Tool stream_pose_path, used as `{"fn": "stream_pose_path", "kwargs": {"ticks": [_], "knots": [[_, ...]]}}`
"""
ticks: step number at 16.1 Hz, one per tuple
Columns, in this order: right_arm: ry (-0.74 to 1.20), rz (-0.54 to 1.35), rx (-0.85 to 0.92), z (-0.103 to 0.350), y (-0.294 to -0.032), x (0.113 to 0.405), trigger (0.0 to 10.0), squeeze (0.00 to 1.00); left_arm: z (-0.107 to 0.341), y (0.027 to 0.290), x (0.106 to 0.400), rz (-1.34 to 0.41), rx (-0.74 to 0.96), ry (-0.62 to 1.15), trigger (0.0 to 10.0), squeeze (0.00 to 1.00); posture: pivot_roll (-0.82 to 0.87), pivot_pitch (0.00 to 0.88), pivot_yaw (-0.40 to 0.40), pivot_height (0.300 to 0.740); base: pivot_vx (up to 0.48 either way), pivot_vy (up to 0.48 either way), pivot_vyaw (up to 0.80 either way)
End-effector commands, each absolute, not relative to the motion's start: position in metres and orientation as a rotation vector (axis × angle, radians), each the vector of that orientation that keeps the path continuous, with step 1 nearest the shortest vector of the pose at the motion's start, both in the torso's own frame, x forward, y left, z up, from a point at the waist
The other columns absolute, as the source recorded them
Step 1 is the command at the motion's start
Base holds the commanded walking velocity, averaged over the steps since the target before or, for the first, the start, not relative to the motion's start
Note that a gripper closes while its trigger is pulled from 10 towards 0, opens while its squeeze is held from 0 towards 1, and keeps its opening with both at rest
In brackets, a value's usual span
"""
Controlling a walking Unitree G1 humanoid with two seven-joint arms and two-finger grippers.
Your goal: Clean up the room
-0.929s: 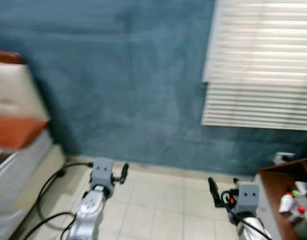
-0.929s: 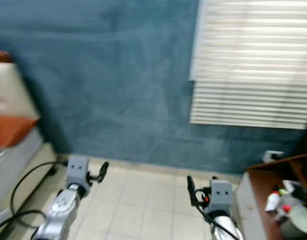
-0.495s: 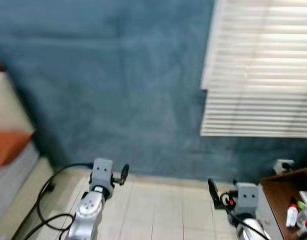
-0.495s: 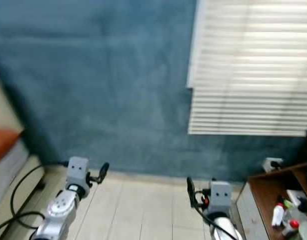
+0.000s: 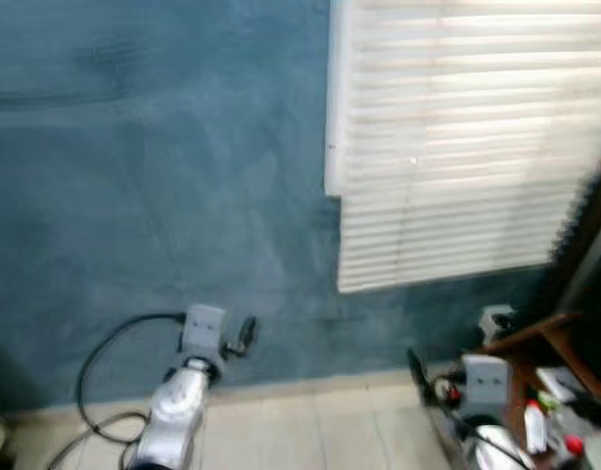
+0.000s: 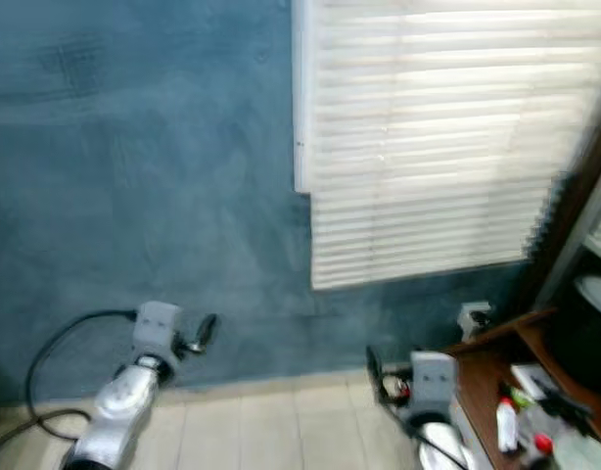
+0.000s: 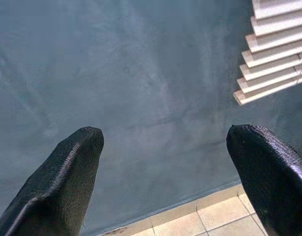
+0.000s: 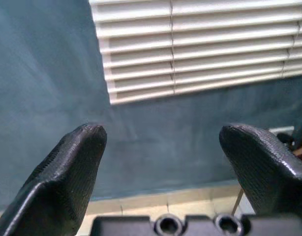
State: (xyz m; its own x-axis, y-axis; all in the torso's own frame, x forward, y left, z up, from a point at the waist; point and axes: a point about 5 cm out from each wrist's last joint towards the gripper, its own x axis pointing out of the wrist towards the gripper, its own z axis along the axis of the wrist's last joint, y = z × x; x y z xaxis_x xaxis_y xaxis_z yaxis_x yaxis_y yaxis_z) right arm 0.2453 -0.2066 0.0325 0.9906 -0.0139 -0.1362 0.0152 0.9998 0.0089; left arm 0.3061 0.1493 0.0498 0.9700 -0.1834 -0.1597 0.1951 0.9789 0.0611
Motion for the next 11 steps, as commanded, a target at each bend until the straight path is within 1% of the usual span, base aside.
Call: {"fn": "stream_pose_path", "kwargs": {"ticks": [1, 3, 5, 7, 8, 9, 10, 11], "knots": [[0.146, -0.038, 0.000, 0.032, -0.216, 0.243, 10.0, 0.00, 0.051, 0.138, 0.308, -0.215, 0.067, 0.158, 10.0, 0.00, -0.12, 0.000, 0.031, 0.740, 0.480, 0.000, 0.00], [0.152, -0.036, 0.007, 0.031, -0.216, 0.244, 10.0, 0.00, 0.051, 0.137, 0.310, -0.182, 0.062, 0.163, 10.0, 0.00, -0.12, 0.000, 0.029, 0.740, 0.480, 0.000, 0.00], [0.146, -0.041, 0.016, 0.034, -0.218, 0.243, 10.0, 0.00, 0.050, 0.139, 0.303, -0.163, 0.033, 0.155, 10.0, 0.00, -0.12, 0.000, 0.028, 0.740, 0.480, 0.000, 0.00], [0.143, -0.046, 0.009, 0.034, -0.220, 0.241, 10.0, 0.00, 0.056, 0.139, 0.301, -0.142, 0.009, 0.104, 10.0, 0.00, -0.12, 0.000, 0.024, 0.740, 0.480, 0.000, 0.00], [0.079, -0.062, -0.021, 0.044, -0.222, 0.242, 10.0, 0.00, 0.061, 0.141, 0.302, -0.120, -0.008, 0.067, 10.0, 0.00, -0.11, 0.000, 0.019, 0.740, 0.480, 0.000, 0.00], [-0.072, -0.072, -0.085, 0.070, -0.223, 0.245, 10.0, 0.00, 0.070, 0.143, 0.302, -0.102, -0.015, 0.011, 10.0, 0.00, -0.11, 0.000, 0.019, 0.740, 0.480, 0.000, 0.00], [-0.172, -0.066, -0.124, 0.094, -0.221, 0.247, 10.0, 0.00, 0.081, 0.146, 0.302, -0.089, -0.020, -0.049, 10.0, 0.00, -0.12, 0.000, 0.014, 0.740, 0.480, 0.000, 0.00], [-0.204, -0.068, -0.126, 0.104, -0.219, 0.247, 10.0, 0.00, 0.091, 0.148, 0.300, -0.084, -0.014, -0.093, 10.0, 0.00, -0.12, 0.000, 0.014, 0.740, 0.480, 0.000, 0.00]]}}
